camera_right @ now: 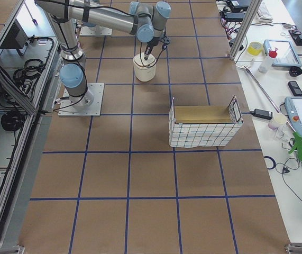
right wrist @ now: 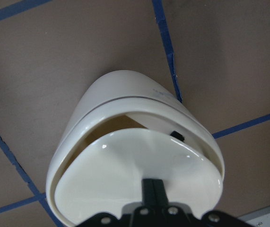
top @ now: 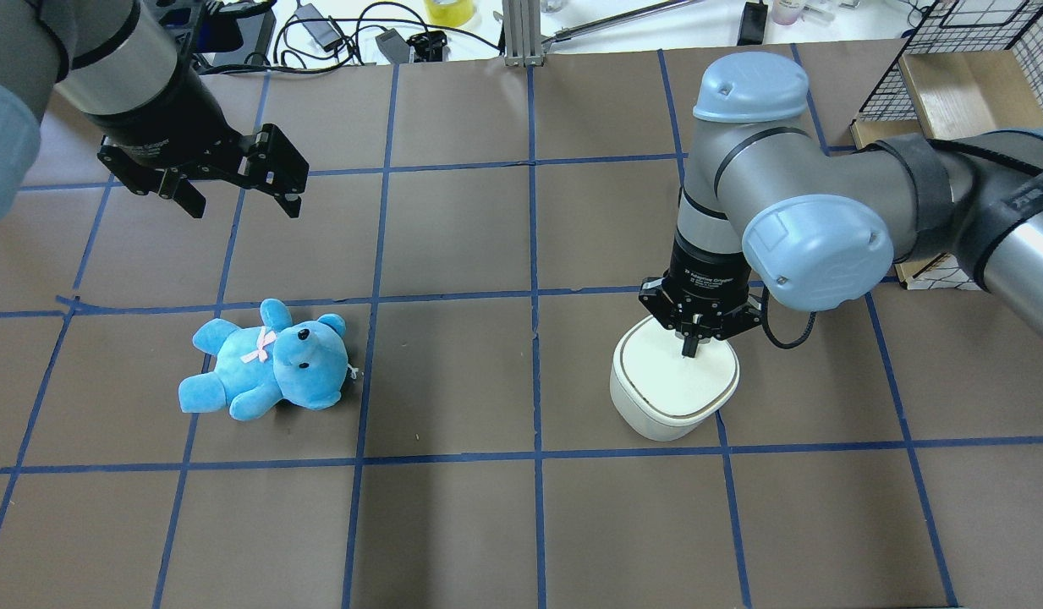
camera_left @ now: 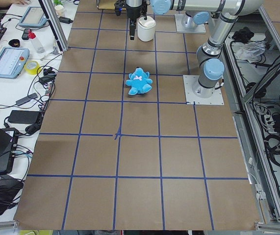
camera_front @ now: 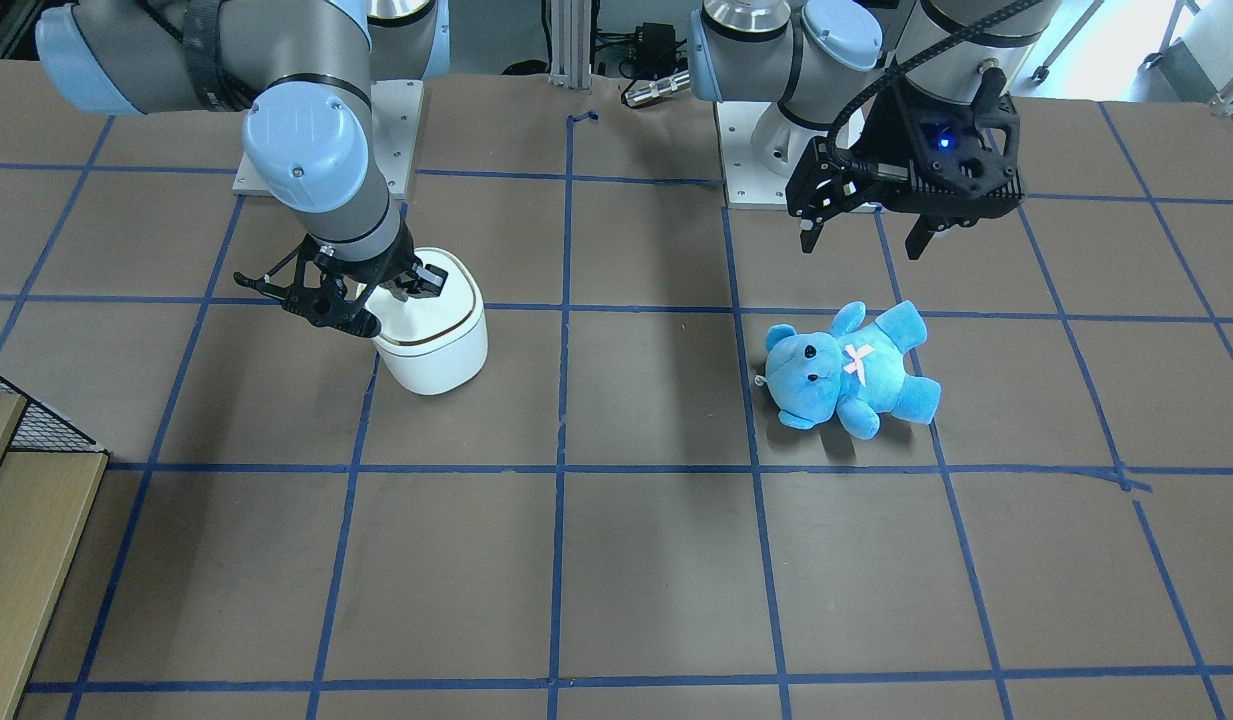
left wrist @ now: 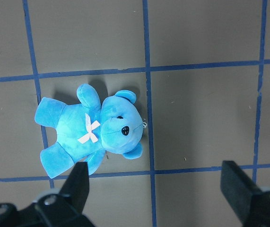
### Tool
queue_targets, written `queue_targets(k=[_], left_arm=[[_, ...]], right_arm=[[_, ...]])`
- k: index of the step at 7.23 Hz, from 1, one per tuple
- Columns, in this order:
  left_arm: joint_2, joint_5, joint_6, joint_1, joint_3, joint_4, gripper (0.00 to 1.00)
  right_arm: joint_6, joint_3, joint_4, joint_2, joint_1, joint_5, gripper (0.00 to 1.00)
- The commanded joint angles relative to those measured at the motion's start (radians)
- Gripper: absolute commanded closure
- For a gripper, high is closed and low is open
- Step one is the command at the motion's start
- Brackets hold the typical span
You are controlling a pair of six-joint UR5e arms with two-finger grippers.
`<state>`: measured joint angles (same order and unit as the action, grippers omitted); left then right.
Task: Open trash can with right arm
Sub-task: 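Press the right gripper down on the trash can lid to pop it open, then lift the right gripper up and away from the opened can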
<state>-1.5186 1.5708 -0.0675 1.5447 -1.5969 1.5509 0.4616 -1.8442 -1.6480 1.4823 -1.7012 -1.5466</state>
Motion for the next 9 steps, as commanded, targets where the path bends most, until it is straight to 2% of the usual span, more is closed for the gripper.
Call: queue_targets(k=[1, 3, 6, 7, 9], left_arm=[[0.0, 0.0, 0.0, 0.0, 0.0, 0.0, 0.0], [0.0, 0.0, 0.0, 0.0, 0.0, 0.0, 0.0], [0.0, 0.0, 0.0, 0.0, 0.0, 0.0, 0.0], [0.0, 0.0, 0.0, 0.0, 0.0, 0.0, 0.0], [0.0, 0.0, 0.0, 0.0, 0.0, 0.0, 0.0]], right_arm=[[0.002, 0.083, 0.141, 0.007, 0.0, 0.041, 1.0], [0.008, 0.224, 0.291, 0.009, -0.002, 0.091, 1.0], [-0.004, 0.345, 0.339, 0.007, 0.002, 0.088, 0.82], [-0.076, 0.359, 0.332, 0.007, 0.003, 0.071, 0.7], [-0.248, 0.408, 0.32, 0.003, 0.006, -0.028, 0.42]])
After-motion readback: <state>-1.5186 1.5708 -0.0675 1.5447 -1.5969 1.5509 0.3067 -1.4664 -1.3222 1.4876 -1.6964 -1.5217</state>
